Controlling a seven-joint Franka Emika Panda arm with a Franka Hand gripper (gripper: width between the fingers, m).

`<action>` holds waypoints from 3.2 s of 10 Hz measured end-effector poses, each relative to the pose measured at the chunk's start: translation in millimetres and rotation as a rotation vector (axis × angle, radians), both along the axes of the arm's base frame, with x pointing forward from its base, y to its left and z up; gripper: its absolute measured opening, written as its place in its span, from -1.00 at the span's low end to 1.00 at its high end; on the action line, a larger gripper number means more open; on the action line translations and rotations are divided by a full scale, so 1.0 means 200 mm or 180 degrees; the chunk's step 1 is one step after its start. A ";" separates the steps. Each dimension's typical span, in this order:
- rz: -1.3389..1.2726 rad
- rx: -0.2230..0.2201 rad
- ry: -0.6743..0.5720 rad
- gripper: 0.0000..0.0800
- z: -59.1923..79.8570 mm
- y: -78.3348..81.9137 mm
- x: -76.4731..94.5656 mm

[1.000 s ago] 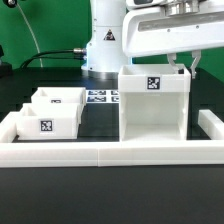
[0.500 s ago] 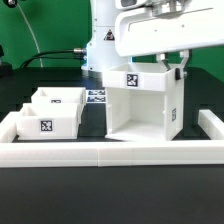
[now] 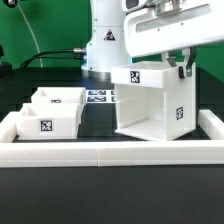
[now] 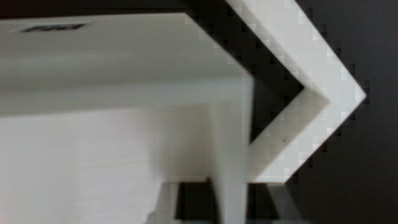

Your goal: Assemble drawer

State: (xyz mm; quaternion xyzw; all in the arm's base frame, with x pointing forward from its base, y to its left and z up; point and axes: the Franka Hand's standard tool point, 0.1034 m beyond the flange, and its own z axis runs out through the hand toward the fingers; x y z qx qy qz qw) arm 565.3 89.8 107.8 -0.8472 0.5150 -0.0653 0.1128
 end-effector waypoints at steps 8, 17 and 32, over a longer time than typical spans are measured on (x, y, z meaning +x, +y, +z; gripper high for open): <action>-0.1155 0.0414 0.0150 -0.88 0.00 0.01 0.01; -0.1210 0.0549 0.0246 -0.87 -0.03 0.06 0.34; -0.0179 0.0453 0.0172 0.62 0.19 -0.01 0.33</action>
Offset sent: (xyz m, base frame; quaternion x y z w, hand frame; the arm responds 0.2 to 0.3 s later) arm 0.0000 0.0000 0.0000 0.0000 0.0000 0.1296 0.9916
